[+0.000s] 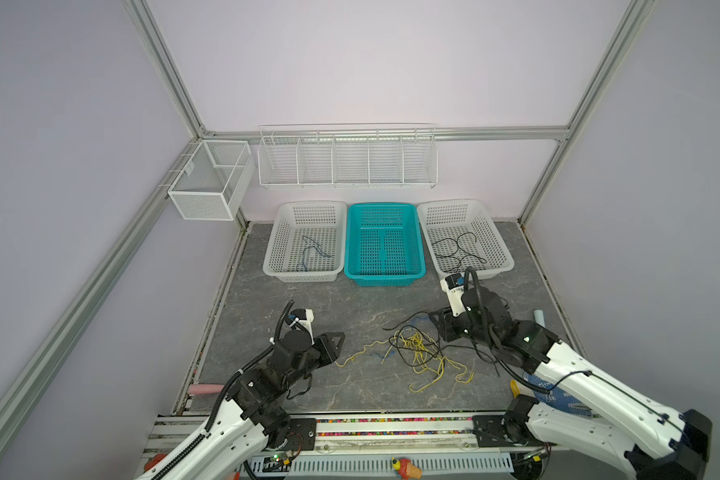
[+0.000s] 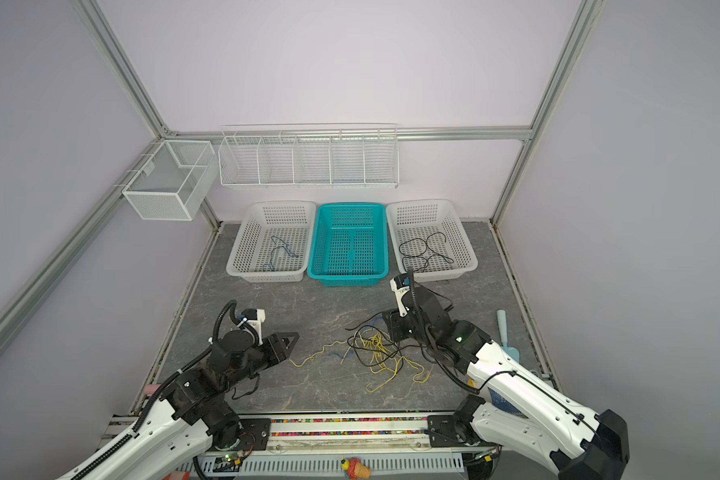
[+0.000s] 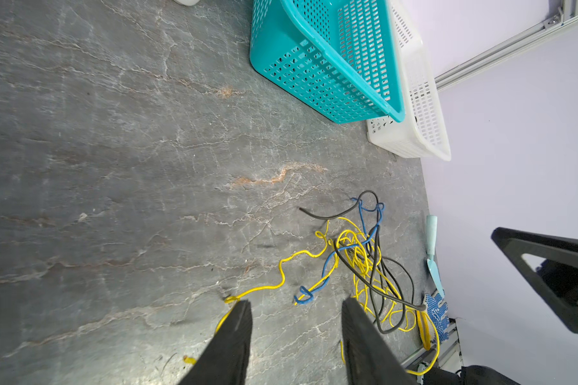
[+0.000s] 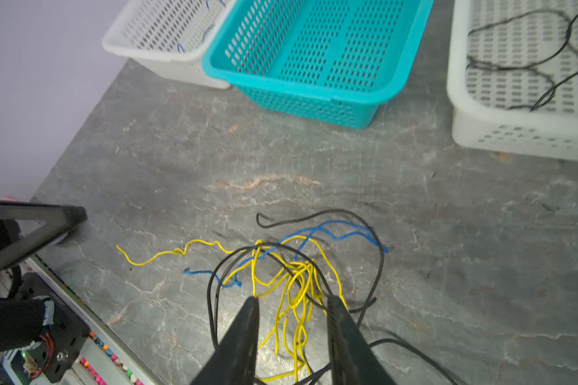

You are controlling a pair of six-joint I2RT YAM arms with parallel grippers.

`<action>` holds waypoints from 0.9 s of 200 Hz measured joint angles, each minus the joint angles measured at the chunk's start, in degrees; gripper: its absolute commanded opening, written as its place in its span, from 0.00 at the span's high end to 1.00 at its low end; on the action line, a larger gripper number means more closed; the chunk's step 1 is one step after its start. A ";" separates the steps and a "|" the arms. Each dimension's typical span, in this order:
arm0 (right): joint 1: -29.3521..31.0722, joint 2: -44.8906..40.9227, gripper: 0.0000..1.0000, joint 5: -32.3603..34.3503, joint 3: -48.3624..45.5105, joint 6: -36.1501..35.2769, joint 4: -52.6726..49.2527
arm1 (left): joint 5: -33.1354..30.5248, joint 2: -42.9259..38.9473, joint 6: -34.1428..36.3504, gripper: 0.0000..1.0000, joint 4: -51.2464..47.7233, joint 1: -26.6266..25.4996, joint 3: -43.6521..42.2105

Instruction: Untangle the cables

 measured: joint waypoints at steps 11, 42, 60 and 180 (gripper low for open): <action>0.02 0.98 0.65 -1.09 -1.05 0.66 -0.22 | 0.02 0.00 0.00 0.54 -0.07 0.00 -0.17; 1.57 -0.26 0.58 -5.64 -4.98 1.38 0.66 | 0.02 -0.35 -0.02 0.54 -0.09 0.02 -0.42; 2.01 -2.16 0.54 -7.21 -5.51 1.09 -0.11 | 0.02 -0.98 -0.02 0.54 -0.31 0.02 -0.44; 9.20 -0.81 0.48 -6.29 -11.43 -0.61 1.44 | -0.02 0.24 0.96 0.50 -1.03 0.00 -1.16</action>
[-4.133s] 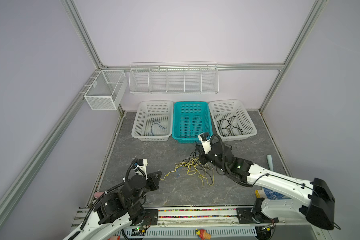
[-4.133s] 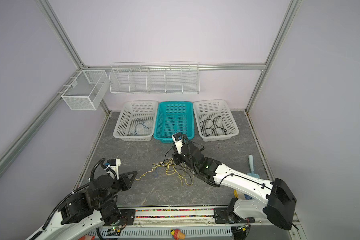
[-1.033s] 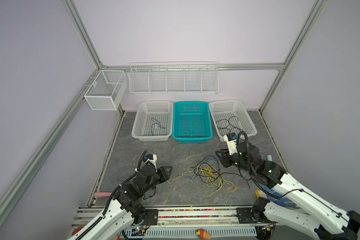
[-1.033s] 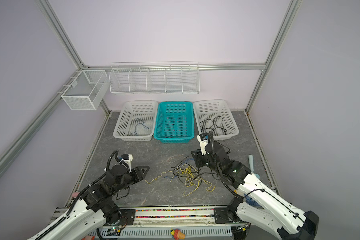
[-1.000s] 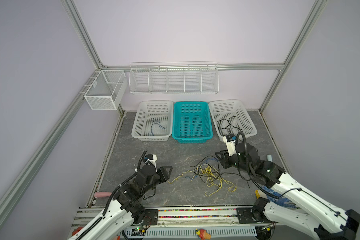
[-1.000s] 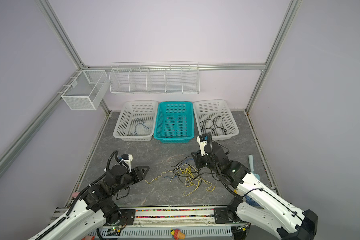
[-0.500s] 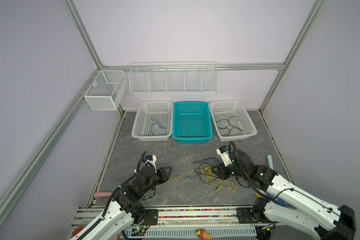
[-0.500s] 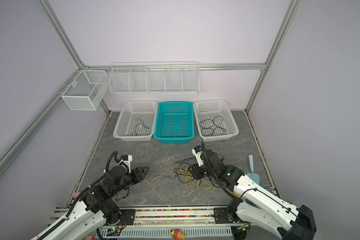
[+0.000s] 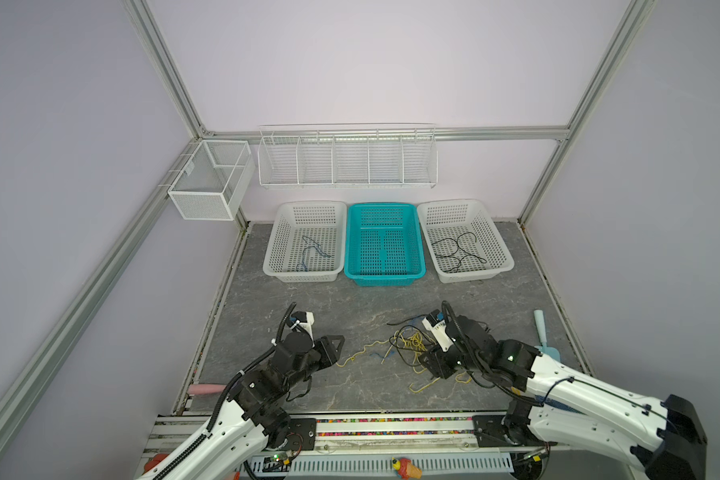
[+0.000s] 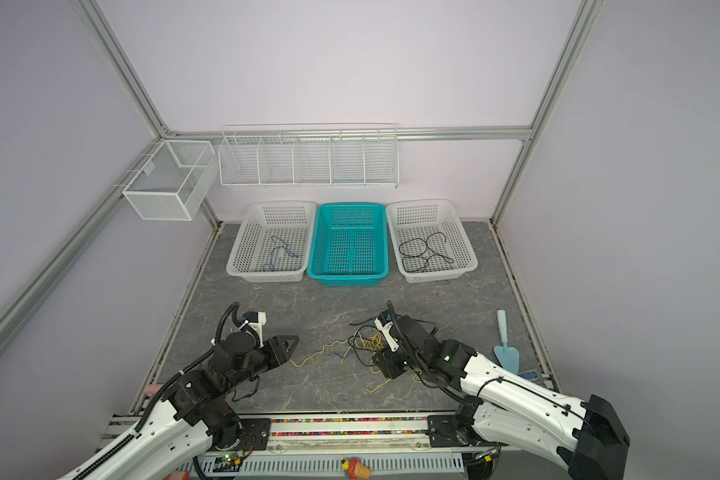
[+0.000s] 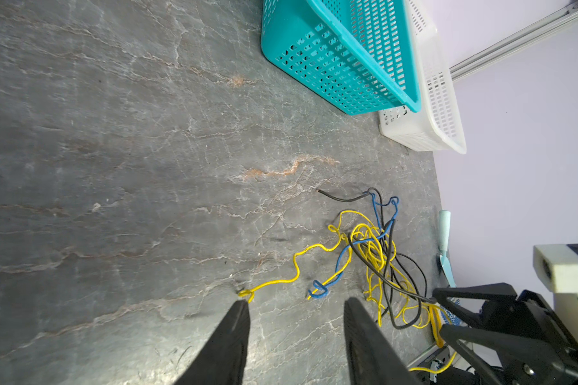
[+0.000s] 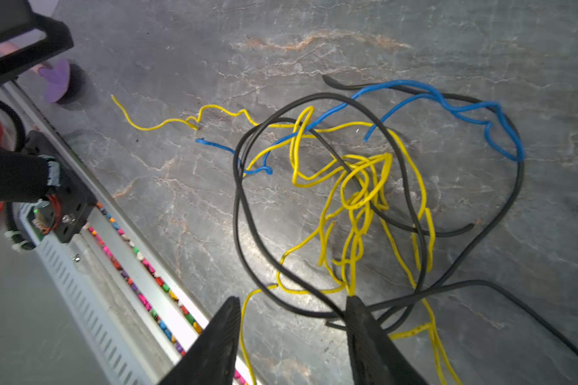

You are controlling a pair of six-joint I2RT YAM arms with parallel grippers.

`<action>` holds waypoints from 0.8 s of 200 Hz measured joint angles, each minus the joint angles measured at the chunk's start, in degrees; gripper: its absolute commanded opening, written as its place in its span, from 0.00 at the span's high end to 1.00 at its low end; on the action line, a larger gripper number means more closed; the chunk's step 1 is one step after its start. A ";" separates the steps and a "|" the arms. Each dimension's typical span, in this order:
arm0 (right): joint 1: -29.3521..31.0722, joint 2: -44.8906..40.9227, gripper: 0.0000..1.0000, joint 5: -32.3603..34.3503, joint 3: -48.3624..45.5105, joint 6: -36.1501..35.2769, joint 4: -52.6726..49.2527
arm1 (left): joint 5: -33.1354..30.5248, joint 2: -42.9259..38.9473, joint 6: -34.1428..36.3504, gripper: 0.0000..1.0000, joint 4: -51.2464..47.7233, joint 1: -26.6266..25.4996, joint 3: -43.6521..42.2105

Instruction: Untangle the cables

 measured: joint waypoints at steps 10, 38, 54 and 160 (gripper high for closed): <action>0.00 1.57 0.49 1.01 -0.02 -0.59 0.79 | 0.00 0.96 0.70 0.49 -0.57 0.00 0.37; 0.00 6.23 0.58 2.38 -0.02 -1.84 2.95 | -0.17 4.22 3.04 0.39 -1.88 0.00 2.97; 0.20 7.52 0.75 2.54 0.00 -2.73 4.24 | -0.20 6.03 4.35 0.34 -2.60 0.00 5.09; 0.59 -3.26 0.94 7.32 22.10 -6.49 -6.27 | -5.62 20.55 18.43 0.00 -16.22 0.02 25.00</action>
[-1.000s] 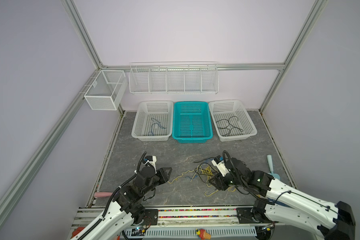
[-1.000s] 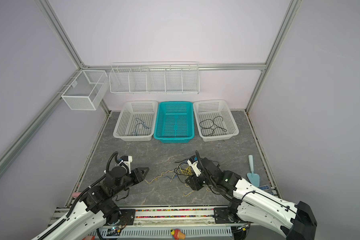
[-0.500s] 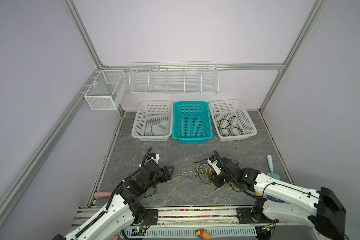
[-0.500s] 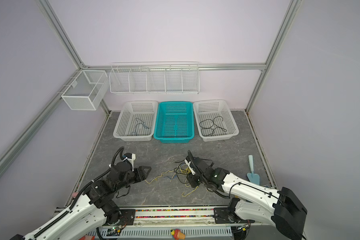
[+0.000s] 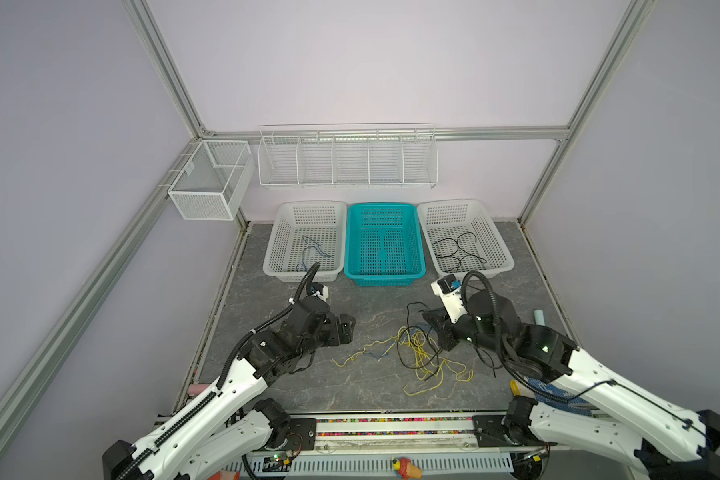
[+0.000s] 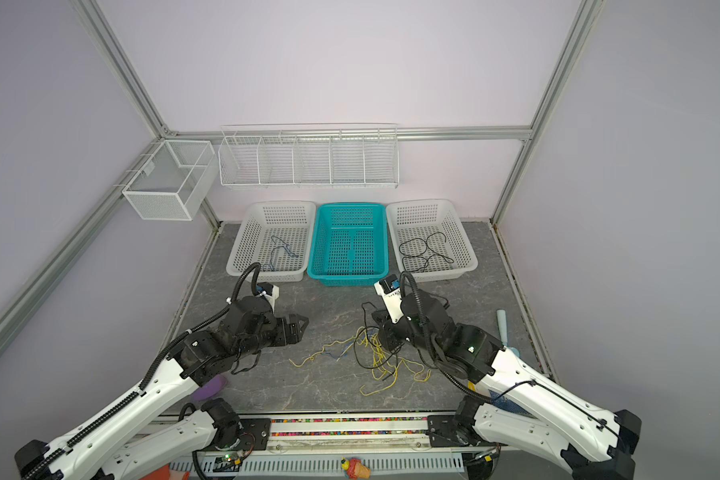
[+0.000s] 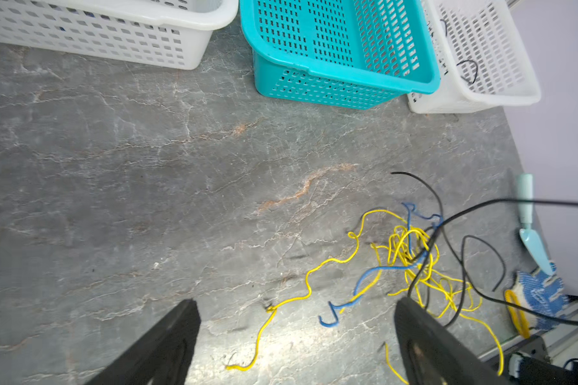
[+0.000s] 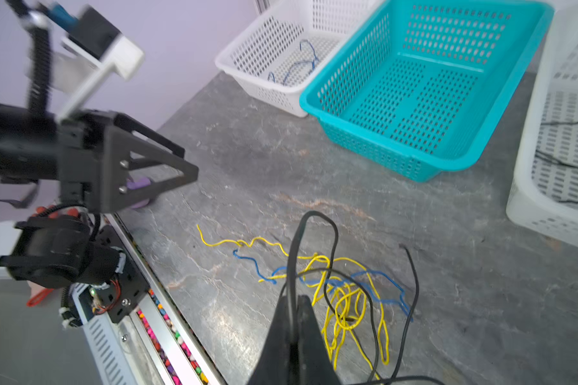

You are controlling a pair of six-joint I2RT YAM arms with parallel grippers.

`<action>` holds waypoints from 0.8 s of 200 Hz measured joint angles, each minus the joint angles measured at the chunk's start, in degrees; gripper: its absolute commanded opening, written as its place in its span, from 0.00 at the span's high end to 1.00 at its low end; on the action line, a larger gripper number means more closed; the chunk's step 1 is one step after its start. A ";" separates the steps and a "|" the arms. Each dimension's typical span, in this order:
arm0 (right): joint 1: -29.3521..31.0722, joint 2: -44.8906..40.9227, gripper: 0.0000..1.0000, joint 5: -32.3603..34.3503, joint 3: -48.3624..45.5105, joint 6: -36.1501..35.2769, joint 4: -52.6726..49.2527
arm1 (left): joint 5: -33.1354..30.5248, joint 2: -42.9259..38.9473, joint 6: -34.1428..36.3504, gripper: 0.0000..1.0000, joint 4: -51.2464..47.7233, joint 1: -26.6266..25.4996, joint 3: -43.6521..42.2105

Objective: Untangle the cables
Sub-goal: 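Carry the black wire with the right gripper into the far white basket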

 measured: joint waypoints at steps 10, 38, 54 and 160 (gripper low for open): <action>0.00 0.33 0.94 0.44 3.85 -0.87 -1.66 | -1.66 1.31 1.20 0.01 -1.60 -0.02 2.03; 0.00 0.72 0.94 2.36 13.81 -3.65 -4.17 | -8.81 0.70 4.76 0.01 -2.91 0.00 5.20; 0.00 1.62 0.94 3.10 18.97 -5.01 -5.60 | -13.40 -1.73 7.21 0.01 -2.51 0.00 4.59; -0.39 12.28 0.94 9.53 47.39 -13.05 -11.54 | -22.62 -8.72 12.85 0.01 0.79 0.00 -2.23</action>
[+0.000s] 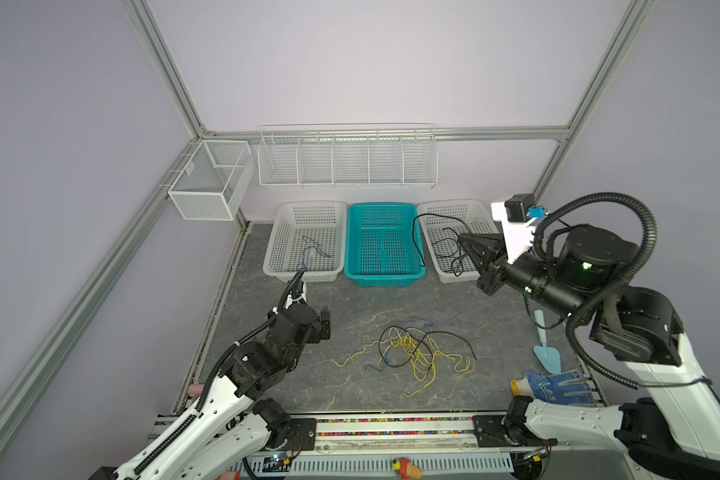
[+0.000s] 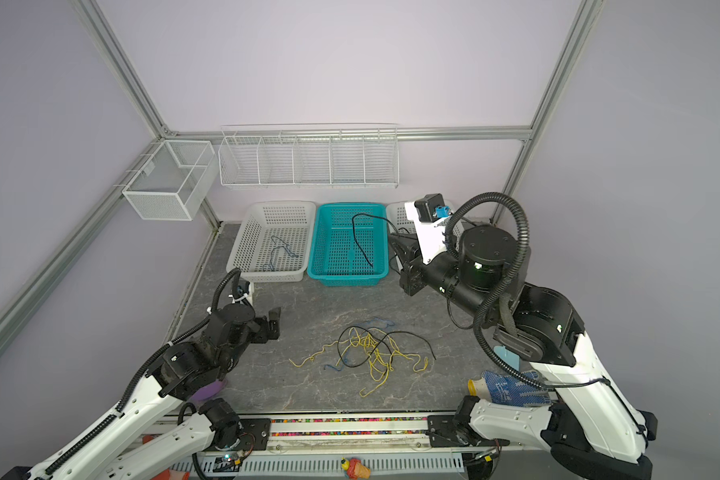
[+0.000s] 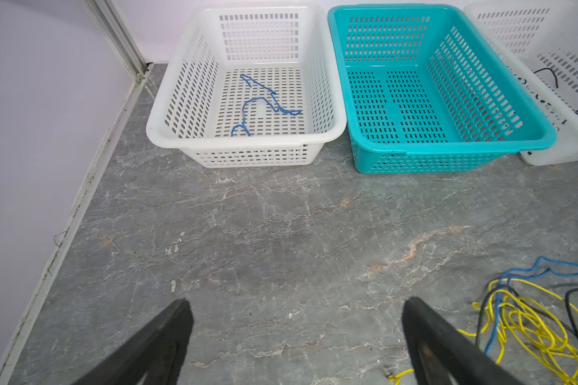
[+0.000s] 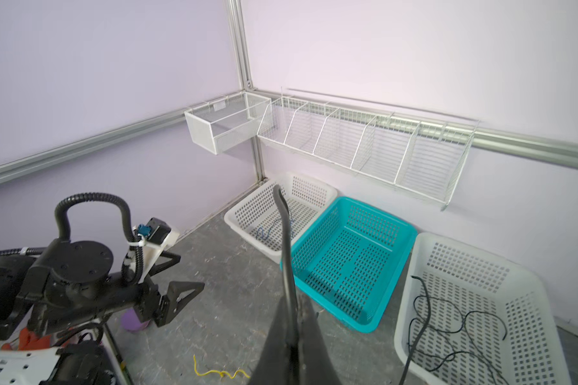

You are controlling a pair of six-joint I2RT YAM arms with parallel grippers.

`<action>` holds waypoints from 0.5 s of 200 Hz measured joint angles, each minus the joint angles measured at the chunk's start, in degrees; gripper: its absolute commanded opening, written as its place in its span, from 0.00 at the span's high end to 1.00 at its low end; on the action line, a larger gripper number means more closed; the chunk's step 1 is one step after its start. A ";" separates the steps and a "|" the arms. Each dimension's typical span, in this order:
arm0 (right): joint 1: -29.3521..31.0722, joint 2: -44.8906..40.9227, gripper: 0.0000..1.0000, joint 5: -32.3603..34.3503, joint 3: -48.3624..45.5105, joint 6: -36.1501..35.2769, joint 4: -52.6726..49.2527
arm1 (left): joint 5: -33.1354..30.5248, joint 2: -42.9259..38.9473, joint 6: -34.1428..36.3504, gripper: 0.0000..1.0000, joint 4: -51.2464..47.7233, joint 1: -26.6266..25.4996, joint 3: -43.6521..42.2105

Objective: Untangle the cables
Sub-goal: 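Carry the black wire with the right gripper into the far white basket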

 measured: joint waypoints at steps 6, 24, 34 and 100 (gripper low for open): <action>-0.37 0.35 0.94 0.81 0.59 -0.66 0.22 | 0.00 0.00 0.20 0.01 0.07 0.00 -0.02; -3.17 1.66 0.94 2.27 1.55 -2.19 1.01 | 0.02 0.02 0.39 0.01 0.13 0.00 -0.09; -5.49 2.80 0.94 2.58 2.12 -2.56 1.31 | 0.02 0.02 0.44 0.01 0.17 0.00 -0.09; -19.43 13.99 0.94 1.79 5.68 -2.10 6.56 | -0.13 -0.76 1.18 0.01 1.38 0.00 -1.73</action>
